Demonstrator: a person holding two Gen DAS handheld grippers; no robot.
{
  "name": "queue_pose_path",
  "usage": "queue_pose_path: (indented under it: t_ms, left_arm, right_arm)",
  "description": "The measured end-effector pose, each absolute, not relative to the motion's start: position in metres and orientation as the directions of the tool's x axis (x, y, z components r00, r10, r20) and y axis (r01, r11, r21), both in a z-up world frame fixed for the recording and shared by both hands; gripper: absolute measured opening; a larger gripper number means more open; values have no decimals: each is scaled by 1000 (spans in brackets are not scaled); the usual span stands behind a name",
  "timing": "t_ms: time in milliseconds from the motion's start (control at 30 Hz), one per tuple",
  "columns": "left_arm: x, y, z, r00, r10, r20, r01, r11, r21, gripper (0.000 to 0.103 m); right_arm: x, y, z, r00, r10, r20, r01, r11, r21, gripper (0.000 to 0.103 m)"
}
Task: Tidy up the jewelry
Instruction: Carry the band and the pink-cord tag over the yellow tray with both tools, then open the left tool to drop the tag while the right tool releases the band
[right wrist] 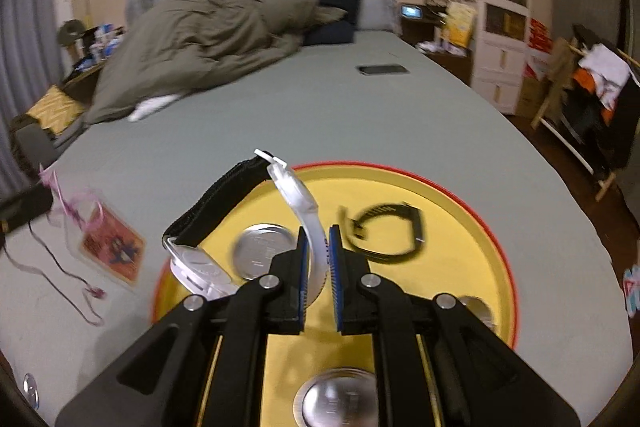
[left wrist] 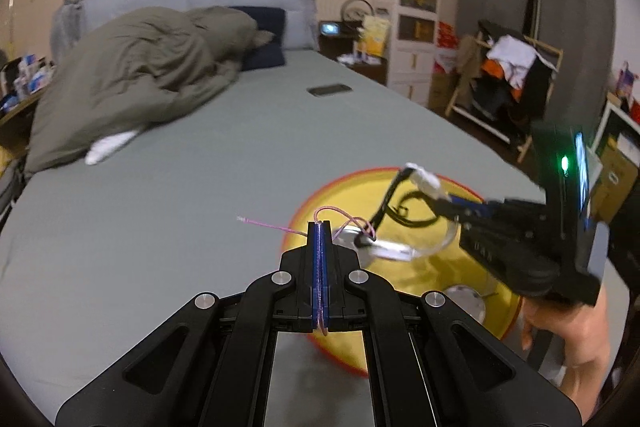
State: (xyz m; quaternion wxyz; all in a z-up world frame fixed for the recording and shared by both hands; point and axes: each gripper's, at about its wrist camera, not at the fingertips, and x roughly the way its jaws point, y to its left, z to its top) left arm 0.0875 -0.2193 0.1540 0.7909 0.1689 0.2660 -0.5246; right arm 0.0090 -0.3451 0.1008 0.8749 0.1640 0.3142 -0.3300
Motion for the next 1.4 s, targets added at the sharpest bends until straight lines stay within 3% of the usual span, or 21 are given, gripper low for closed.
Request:
queue_pose_path:
  t_ms: [367,933,1333,1367,1400]
  left_arm:
    - [78,-261,78,251,-661,-707,932,363,-9,1]
    - [60,-288,71,249,-661,-708,942,336,17,1]
    - [53,-305,27,248,-567,-786,946,317,70,1]
    - [55,-304,26,248,-561,-790,944,322,68,3]
    - [56,-303,25,245,-556,-794,944,324,65,16]
  right_arm:
    - [11,-362,69,473,-498,-727,727,687,3,11]
    - [22,-374,41,374,-501,-781,757,651,-55,11]
    - [13,-379,46,374,-514,-772,772,634,-48,10]
    - [14,-379,47,374,-513,-772,772,634,-47,10]
    - [14,-379,46,372,-515,-773,774,632,-49,11]
